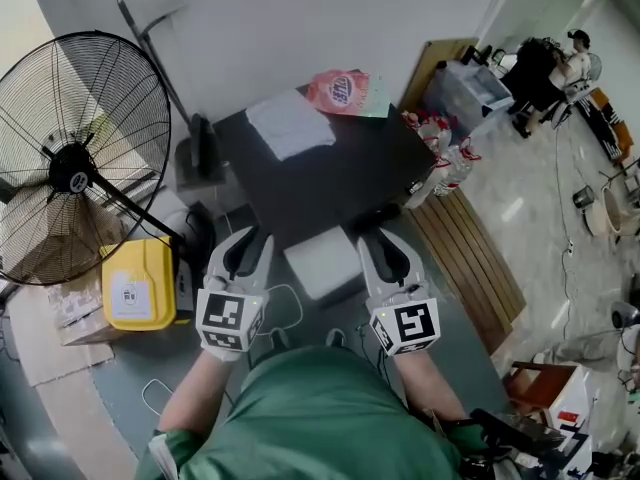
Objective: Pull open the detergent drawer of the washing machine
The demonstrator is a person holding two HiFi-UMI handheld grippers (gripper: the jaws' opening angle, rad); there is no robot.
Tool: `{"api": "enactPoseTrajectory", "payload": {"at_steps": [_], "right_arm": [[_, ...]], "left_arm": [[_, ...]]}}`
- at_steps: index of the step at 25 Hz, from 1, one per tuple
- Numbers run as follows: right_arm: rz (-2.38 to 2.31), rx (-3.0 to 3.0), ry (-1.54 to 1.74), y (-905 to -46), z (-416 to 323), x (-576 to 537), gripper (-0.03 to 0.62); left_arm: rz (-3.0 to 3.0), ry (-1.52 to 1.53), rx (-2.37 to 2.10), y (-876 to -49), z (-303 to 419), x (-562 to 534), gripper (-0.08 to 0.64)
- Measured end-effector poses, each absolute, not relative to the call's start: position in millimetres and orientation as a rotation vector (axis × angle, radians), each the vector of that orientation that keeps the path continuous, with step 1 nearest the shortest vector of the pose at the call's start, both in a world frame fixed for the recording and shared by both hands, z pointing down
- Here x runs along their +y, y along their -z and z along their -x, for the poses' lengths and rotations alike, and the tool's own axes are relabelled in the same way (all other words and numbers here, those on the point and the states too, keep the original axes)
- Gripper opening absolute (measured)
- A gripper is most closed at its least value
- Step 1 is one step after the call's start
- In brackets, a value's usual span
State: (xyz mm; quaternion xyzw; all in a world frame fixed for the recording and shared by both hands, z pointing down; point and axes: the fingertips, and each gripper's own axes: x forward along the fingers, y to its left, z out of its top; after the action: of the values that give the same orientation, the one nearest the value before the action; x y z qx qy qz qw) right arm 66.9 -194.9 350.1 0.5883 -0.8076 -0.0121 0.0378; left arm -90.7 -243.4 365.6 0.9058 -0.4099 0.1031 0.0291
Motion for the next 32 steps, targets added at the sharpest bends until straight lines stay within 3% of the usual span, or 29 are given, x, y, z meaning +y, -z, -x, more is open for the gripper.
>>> {"api": "enactPoseTrajectory", "payload": {"at_steps": [32], "right_arm": [[-1.78, -2.498, 0.026, -352, -64, -177, 0.077]], "left_arm": [[-2.784, -0.335, -1.266, -371, 91, -224, 0.087]]}}
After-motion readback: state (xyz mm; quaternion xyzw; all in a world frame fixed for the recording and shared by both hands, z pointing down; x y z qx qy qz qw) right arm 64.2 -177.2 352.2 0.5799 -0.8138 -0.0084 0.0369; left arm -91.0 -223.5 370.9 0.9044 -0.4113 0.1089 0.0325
